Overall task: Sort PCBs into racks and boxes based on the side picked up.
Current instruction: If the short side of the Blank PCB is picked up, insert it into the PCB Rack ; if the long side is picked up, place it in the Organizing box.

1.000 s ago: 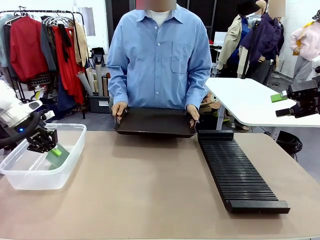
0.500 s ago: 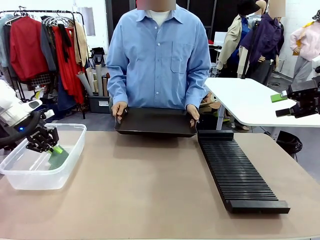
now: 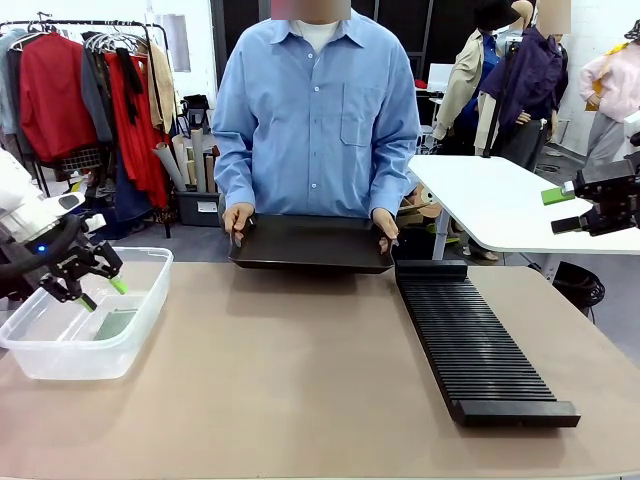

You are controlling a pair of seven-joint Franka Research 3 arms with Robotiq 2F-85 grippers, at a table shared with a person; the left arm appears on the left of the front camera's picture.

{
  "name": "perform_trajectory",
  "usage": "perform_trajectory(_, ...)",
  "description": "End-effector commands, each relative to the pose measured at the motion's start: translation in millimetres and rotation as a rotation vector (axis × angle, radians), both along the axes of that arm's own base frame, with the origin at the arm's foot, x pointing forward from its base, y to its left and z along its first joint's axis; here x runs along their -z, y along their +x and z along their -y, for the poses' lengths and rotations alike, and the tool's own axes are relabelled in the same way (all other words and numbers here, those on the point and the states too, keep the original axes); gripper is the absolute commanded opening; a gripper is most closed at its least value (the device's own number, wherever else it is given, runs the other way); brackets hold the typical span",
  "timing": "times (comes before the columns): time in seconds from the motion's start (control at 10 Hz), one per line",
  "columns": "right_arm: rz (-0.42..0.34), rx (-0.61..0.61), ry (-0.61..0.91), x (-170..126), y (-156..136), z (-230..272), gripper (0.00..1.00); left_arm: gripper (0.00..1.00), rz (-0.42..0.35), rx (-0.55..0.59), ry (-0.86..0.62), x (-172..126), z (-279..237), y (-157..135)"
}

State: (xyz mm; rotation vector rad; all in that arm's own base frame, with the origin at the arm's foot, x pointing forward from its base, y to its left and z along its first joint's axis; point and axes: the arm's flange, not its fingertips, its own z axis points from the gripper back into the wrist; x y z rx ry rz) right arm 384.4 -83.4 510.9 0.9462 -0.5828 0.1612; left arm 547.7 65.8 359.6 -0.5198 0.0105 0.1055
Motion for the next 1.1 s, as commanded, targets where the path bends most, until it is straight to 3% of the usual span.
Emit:
perform_trajectory(0.0, 0.020, 0.005, 0.023, -3, 3, -2, 1.00, 1.00, -0.032, -0.031, 0.086, -25, 9, -2)
perform_trajectory(0.5, 0.020, 0.005, 0.023, -3, 3, -2, 1.00, 1.00, -0.040, -0.046, 0.176, -52, 33, -2)
perform_trajectory(1.0, 0.020, 0.005, 0.023, -3, 3, -2, 1.00, 1.00, -0.031, -0.041, 0.157, -48, 34, -2)
